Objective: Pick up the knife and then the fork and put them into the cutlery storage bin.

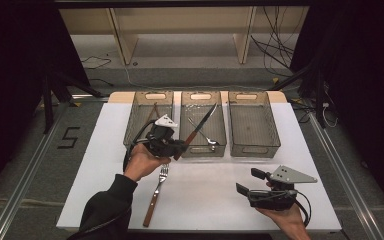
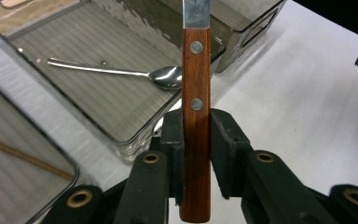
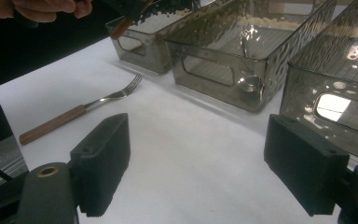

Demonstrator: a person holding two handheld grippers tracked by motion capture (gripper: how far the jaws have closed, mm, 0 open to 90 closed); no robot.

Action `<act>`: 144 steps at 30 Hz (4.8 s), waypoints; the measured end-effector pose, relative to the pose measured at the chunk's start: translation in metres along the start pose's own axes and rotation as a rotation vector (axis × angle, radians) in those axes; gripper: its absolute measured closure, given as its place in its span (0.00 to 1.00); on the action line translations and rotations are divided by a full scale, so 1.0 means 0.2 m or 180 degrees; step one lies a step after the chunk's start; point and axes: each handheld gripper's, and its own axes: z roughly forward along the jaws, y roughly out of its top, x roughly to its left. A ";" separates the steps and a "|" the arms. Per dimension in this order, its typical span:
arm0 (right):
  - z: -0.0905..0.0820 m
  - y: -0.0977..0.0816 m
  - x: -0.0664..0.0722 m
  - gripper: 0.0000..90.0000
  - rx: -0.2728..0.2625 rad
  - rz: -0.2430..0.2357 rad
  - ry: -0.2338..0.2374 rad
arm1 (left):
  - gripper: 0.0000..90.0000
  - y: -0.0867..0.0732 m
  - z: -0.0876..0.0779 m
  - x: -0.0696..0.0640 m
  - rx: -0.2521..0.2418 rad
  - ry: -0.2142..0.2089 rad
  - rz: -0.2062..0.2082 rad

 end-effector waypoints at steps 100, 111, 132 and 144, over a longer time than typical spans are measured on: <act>0.00 -0.02 0.05 0.19 -0.0038 -0.0064 0.0179 | 0.84 0.58 0.79 -0.19 0.0015 -0.0324 -0.0275; -0.01 -0.02 0.05 0.19 -0.0045 -0.0065 0.0183 | 0.84 0.57 0.84 -0.20 0.0099 -0.0260 -0.0330; 0.00 -0.02 0.06 0.19 -0.0018 -0.0062 0.0188 | 0.32 0.58 0.66 -0.14 0.0143 -0.0142 -0.0501; 0.00 -0.02 0.06 0.19 -0.0009 -0.0062 0.0157 | 0.21 0.43 0.32 -0.07 0.0077 0.0000 -0.0446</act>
